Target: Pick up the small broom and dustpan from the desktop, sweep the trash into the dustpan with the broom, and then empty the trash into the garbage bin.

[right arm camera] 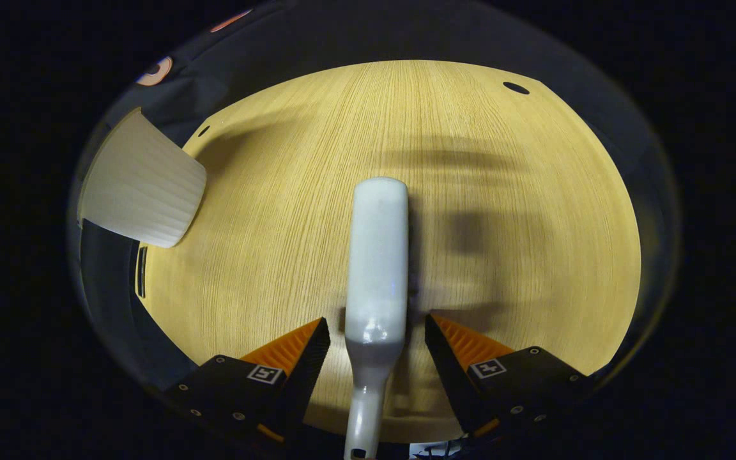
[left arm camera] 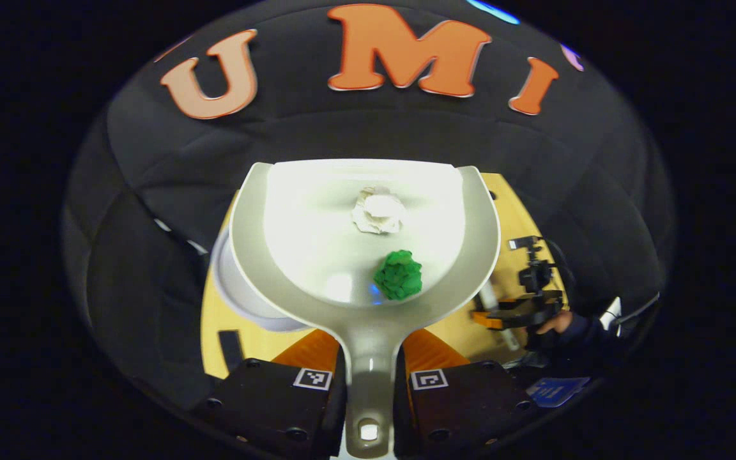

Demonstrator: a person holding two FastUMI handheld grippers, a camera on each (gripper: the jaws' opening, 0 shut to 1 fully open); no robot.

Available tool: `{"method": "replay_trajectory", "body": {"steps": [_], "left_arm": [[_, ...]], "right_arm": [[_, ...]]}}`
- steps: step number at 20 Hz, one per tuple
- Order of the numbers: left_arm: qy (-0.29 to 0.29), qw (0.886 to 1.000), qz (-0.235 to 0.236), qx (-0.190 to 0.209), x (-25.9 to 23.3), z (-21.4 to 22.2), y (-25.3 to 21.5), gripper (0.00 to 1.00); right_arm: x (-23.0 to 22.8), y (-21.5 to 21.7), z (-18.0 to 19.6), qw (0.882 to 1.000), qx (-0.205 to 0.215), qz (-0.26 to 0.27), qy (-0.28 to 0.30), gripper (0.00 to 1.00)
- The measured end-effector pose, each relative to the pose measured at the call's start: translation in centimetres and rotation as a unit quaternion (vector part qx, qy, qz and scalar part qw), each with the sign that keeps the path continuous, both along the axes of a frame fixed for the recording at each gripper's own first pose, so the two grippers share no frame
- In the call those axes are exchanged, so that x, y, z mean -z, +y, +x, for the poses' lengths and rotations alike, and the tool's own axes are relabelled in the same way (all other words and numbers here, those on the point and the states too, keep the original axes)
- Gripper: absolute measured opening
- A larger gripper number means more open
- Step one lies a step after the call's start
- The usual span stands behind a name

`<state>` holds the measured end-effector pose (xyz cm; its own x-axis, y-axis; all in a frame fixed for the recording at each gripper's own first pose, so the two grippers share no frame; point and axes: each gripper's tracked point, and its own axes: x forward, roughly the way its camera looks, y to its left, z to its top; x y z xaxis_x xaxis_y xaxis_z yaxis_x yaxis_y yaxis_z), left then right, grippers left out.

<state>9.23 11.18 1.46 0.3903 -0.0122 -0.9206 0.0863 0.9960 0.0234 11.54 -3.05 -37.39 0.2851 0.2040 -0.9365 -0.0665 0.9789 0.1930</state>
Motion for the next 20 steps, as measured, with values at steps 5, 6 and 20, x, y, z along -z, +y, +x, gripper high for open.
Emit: {"method": "replay_trajectory", "body": {"steps": [5,6,20], "left_arm": [[0.073,0.988,0.133,-0.001,1.8,-0.9,10.4,0.31],[0.081,0.985,0.155,0.011,1.8,-0.6,11.4,0.31],[0.094,0.840,0.474,0.245,-3.3,3.6,16.5,0.30]], "right_arm": [[0.0,0.1,-0.1,1.000,0.003,-0.001,0.008,0.96],[-0.1,0.2,0.0,1.000,0.004,0.000,0.009,0.96],[-1.3,-0.3,-0.7,1.000,0.015,0.007,0.006,0.96]]}}
